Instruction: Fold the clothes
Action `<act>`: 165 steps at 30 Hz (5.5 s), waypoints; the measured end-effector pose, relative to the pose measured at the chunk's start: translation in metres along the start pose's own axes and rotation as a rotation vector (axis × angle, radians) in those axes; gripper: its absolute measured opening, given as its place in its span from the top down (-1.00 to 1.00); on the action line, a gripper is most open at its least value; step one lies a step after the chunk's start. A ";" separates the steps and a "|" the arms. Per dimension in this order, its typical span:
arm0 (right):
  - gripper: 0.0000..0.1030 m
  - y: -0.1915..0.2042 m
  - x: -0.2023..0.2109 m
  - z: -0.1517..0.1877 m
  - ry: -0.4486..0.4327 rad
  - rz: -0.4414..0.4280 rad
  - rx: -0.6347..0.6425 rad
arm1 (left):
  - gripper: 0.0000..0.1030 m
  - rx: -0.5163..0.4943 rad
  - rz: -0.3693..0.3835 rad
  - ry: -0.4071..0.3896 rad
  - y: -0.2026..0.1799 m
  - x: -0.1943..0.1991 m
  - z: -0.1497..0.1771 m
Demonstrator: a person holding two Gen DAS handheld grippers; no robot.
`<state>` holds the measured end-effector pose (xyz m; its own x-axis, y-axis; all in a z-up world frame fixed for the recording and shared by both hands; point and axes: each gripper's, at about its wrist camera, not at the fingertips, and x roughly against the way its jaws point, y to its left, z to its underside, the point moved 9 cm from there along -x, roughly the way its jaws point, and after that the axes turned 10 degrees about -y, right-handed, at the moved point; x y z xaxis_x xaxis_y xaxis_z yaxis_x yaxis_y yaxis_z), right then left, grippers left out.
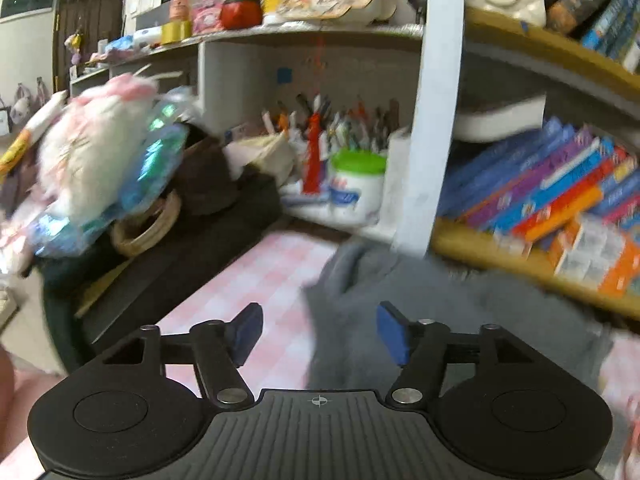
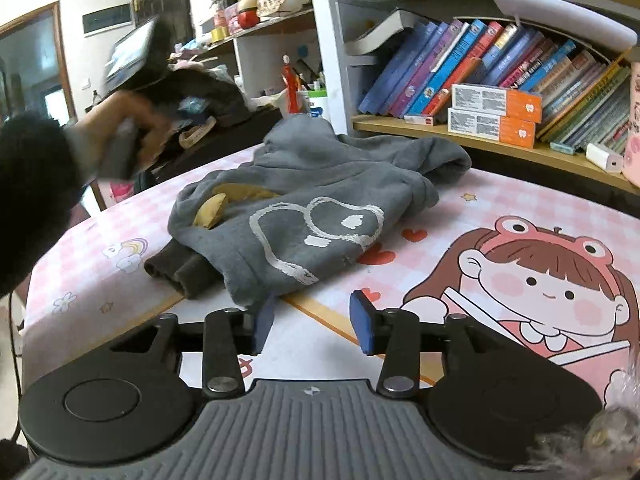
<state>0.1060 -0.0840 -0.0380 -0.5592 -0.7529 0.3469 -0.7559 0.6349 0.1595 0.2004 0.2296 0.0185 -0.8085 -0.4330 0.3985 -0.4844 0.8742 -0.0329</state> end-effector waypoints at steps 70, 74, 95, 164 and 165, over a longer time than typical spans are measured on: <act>0.44 -0.100 0.170 0.028 -0.020 0.687 -0.024 | 0.30 0.714 0.130 0.034 0.188 0.090 0.099; 0.46 -0.082 0.157 0.021 -0.043 0.600 0.014 | 0.29 0.736 0.148 0.075 0.183 0.088 0.110; 0.47 -0.057 0.125 0.060 0.082 0.460 0.018 | 0.55 0.657 -0.016 0.041 0.191 0.084 0.106; 0.29 0.135 -0.184 -0.117 0.025 -0.450 0.052 | -0.43 0.173 0.344 0.021 0.035 0.053 0.109; 0.22 0.141 -0.184 -0.111 0.060 -0.492 0.045 | -0.43 0.173 0.343 0.021 0.035 0.053 0.109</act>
<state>0.1403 0.1635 0.0233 -0.1132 -0.9493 0.2934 -0.9401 0.1979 0.2777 0.1042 0.2132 -0.0614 -0.9273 -0.1152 0.3561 -0.2374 0.9167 -0.3215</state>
